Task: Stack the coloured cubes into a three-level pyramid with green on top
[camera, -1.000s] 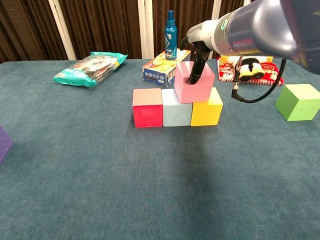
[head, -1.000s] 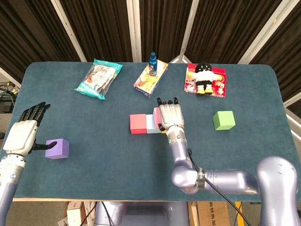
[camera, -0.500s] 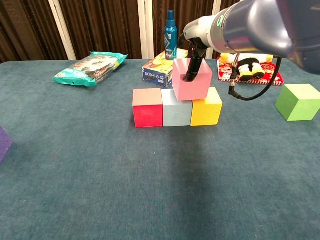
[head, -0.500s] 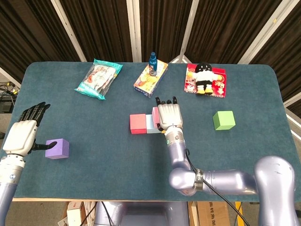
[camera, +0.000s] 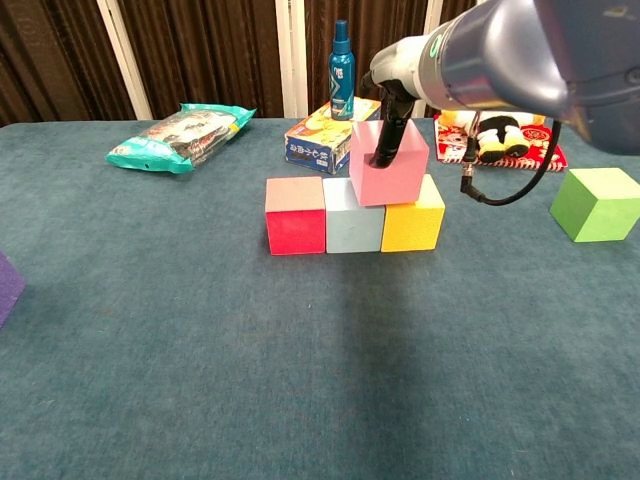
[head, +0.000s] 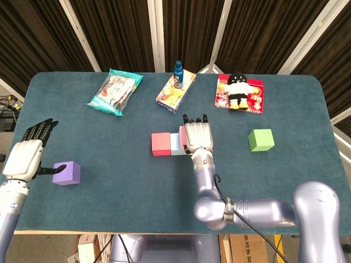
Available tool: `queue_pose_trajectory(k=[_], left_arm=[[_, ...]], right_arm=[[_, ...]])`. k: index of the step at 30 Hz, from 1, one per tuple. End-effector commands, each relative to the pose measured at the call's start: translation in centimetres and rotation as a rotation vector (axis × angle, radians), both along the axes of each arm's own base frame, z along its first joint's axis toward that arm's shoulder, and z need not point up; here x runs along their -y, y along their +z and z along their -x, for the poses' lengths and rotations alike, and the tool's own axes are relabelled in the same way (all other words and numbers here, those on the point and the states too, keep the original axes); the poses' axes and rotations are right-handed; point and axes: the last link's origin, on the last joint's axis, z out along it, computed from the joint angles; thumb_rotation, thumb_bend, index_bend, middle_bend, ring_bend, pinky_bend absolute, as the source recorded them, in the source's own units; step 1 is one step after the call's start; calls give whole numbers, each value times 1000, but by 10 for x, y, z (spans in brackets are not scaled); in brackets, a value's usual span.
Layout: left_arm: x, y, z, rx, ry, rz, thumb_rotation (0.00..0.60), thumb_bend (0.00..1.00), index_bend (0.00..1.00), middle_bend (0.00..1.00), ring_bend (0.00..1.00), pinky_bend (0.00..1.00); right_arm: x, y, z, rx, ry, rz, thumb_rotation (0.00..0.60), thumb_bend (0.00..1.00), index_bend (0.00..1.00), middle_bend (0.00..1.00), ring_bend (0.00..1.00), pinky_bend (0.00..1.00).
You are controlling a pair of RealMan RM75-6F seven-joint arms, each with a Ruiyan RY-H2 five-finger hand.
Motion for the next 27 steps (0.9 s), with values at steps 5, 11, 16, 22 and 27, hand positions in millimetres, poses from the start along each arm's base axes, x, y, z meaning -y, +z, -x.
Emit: queue_pose_trajectory(k=[5, 11, 16, 22, 27], left_arm=[[0, 1, 0, 0, 0, -1, 600, 110, 0, 0, 0, 18], [0, 1, 0, 1, -2, 1, 600, 111, 0, 0, 0, 18], [0, 1, 0, 1, 0, 2, 600, 110, 0, 0, 0, 18], [0, 0, 0, 0, 1, 3, 600, 110, 0, 0, 0, 18], [0, 0, 1, -1, 2, 3, 600, 110, 0, 0, 0, 18]], right_arm=[[0, -1, 0, -3, -7, 3, 600, 343, 0, 320, 188, 0], [1, -2, 2, -9, -12, 6, 600, 343, 0, 320, 189, 0], [1, -2, 2, -11, -13, 8, 600, 343, 0, 320, 189, 0], [1, -3, 4, -17, -16, 5, 600, 343, 0, 320, 189, 0], [1, -5, 8, -23, -27, 3, 600, 343, 0, 320, 189, 0]])
